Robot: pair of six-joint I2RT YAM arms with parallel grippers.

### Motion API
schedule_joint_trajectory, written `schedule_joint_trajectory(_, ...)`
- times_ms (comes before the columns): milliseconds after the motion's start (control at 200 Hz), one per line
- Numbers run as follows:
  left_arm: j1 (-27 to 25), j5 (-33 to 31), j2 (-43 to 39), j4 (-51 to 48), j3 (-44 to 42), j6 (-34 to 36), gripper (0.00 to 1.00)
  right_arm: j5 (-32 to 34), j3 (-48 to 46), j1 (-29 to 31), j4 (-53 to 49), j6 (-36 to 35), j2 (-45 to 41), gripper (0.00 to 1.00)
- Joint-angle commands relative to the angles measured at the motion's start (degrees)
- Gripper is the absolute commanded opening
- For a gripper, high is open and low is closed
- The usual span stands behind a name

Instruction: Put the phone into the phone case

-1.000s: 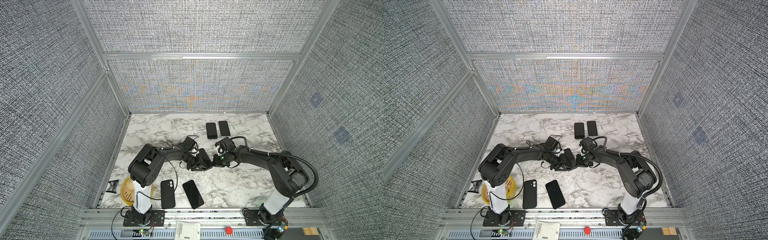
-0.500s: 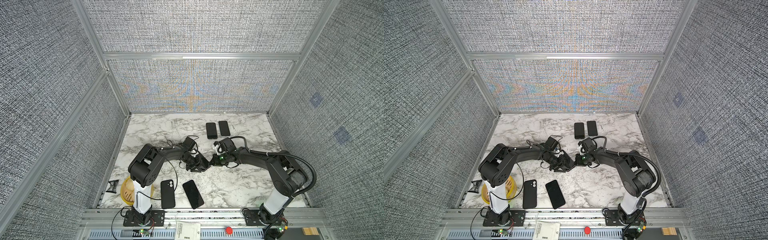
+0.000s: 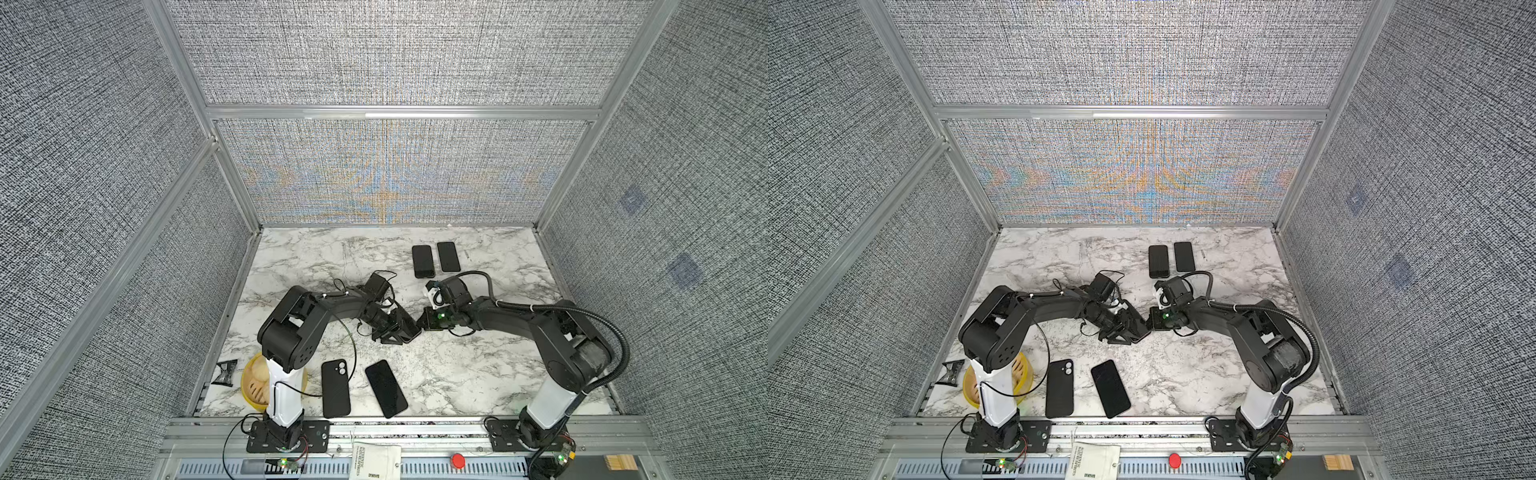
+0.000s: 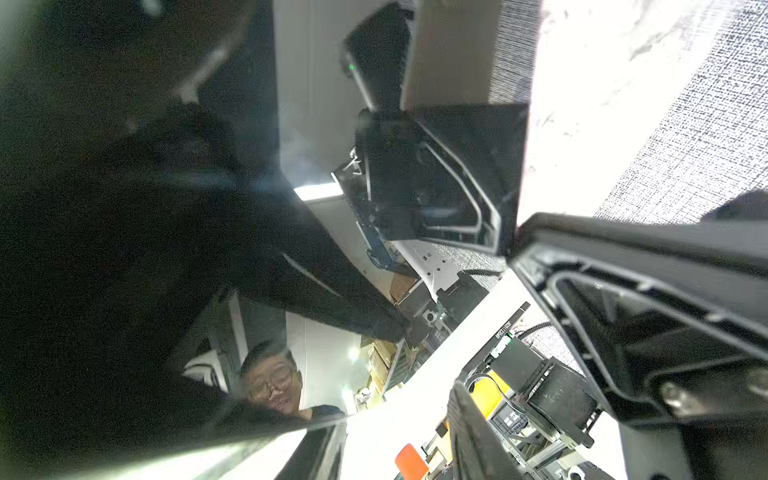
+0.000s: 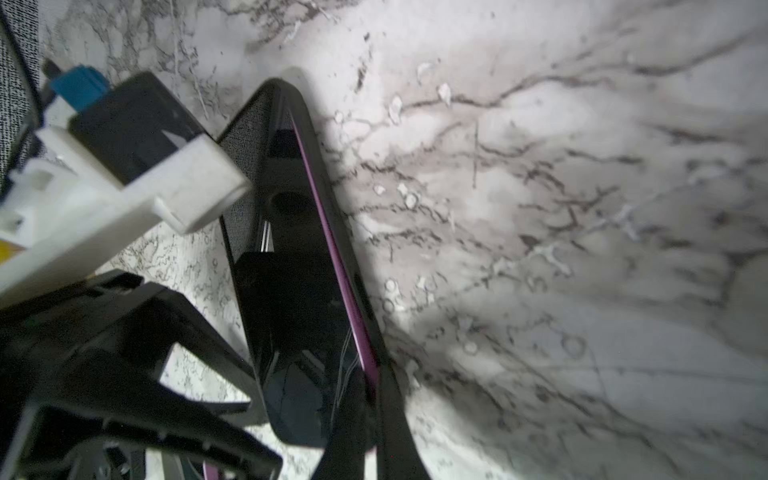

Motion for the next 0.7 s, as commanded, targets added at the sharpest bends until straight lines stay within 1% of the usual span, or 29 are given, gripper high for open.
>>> schedule_joint_trajectory(0,-0.1,-10.5,1.2,-0.8,-1.0,1.5,0.43,0.1,-2.3,1.4,-16.0,0.0,1.8,0.08)
schedule_joint_trajectory(200,-0.1,-11.3,1.1,-1.0,-1.5,1.9,0.43,1.0,-3.2,1.5,-16.8,0.5,0.1,0.08)
schedule_joint_trajectory(380,-0.1,-14.5,-1.3,-3.4,-2.2,3.2,0.44,2.6,1.4,1.5,-22.5,-1.0,-3.8,0.08)
schedule_joint_trajectory(425,-0.1,-15.6,-2.4,-4.2,-2.6,3.6,0.46,3.6,3.2,1.5,-24.8,-1.7,-4.9,0.08)
schedule_joint_trajectory(555,-0.1,-18.8,-5.3,-6.2,-3.7,5.1,0.57,5.4,7.1,1.6,-28.8,-3.5,-7.2,0.12)
schedule_joint_trajectory(605,-0.1,-19.3,-6.3,-6.6,-4.1,5.4,0.62,6.1,7.2,1.5,-29.8,-4.4,-7.3,0.13)
schedule_joint_trajectory(615,-0.1,-19.5,-6.3,-6.7,-4.2,5.4,0.63,6.2,8.6,1.5,-29.9,-4.6,-7.4,0.14)
schedule_joint_trajectory(695,-0.1,-20.2,-7.3,-6.5,-4.9,5.3,0.68,6.7,10.1,1.6,-30.2,-6.0,-6.8,0.17)
